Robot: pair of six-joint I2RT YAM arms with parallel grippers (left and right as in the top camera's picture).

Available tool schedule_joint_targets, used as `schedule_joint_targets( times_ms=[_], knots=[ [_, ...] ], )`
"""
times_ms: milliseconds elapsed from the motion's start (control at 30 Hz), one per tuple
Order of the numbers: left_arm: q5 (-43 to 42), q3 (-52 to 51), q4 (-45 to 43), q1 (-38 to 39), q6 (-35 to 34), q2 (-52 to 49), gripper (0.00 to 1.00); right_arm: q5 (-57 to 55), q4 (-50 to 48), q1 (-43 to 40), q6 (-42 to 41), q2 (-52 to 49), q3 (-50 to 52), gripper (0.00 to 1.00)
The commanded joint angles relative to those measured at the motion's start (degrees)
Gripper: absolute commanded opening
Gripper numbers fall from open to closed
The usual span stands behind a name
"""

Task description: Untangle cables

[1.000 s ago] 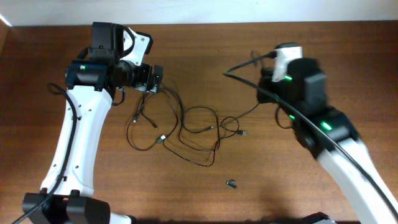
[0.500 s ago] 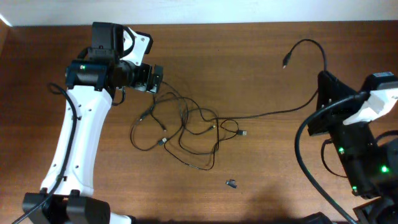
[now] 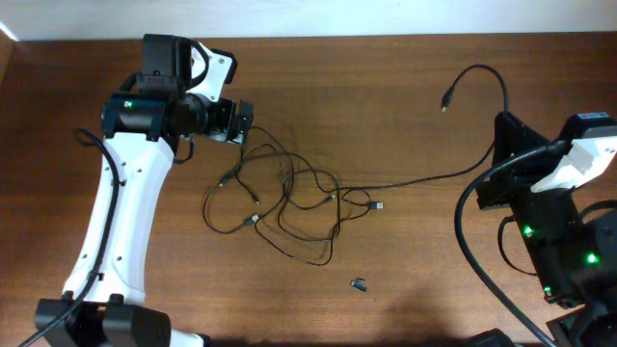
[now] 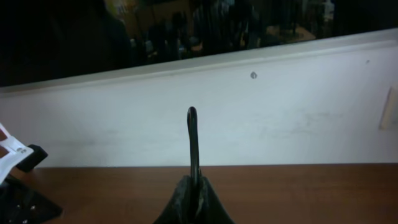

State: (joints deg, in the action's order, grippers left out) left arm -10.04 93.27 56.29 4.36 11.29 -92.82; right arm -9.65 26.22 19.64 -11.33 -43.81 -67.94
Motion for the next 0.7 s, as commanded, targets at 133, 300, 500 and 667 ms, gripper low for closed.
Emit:
schedule_joint_targets(
  times_ms=[133,300,500,667],
  knots=[
    [-5.75,-1.70,1.31,1.60,4.39,0.85,0.99,-1.38,-1.18,-0.20,0.39,0.00,-0.55,0.04],
    [-9.66,-4.92,2.60,7.39,23.34,0.83,0.99,-1.66,-2.84,-0.22,0.42,0.00,-0.55,0.04],
    [-9.73,-11.91,-2.08,9.42,36.81,0.68,0.99,-3.28,-11.39,-0.22,-1.57,0.04,-0.55,0.04],
    [-10.16,-20.59,-14.25,9.57,36.81,0.57,0.99,-3.23,-19.47,-0.20,-4.79,0.04,-0.55,0.04]
  ],
)
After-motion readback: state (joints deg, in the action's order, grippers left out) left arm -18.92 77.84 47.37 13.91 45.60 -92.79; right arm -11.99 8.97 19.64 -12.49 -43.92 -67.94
